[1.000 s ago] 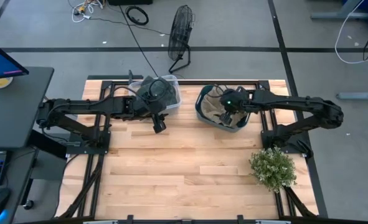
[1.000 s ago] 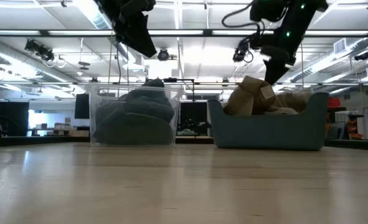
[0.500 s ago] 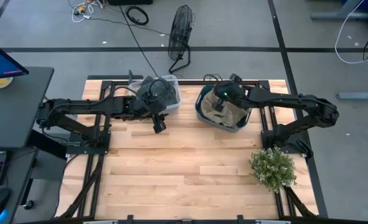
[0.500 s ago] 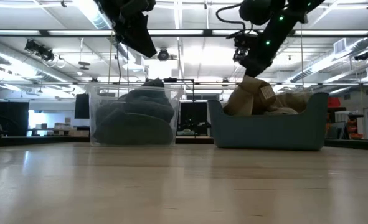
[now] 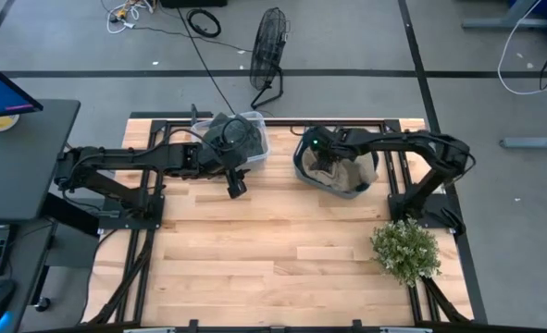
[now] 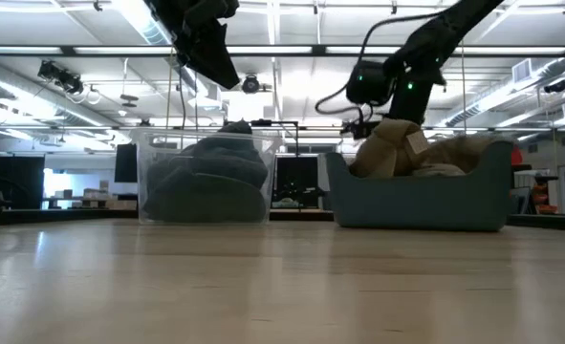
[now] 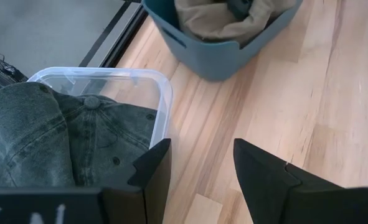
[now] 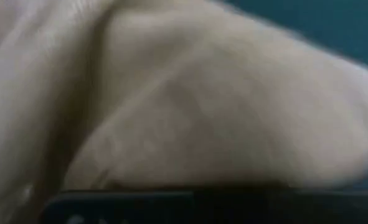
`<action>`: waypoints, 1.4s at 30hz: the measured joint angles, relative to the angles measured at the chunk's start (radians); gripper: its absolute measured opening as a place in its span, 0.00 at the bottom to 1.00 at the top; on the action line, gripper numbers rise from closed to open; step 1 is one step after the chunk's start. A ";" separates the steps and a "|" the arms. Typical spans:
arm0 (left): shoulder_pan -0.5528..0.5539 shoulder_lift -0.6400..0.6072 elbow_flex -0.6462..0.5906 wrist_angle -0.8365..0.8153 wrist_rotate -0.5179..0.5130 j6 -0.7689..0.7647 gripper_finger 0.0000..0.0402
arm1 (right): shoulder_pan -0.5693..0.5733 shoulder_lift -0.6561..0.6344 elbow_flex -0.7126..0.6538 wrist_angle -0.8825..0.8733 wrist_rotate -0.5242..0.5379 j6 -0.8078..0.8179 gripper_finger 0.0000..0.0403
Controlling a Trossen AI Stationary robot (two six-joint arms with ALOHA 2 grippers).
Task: Pick & Place hat
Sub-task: Put the brown cap into the blue bin
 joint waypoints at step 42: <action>0.000 0.000 -0.001 -0.001 0.000 0.000 0.44 | 0.023 -0.248 0.045 -0.480 0.167 0.160 0.00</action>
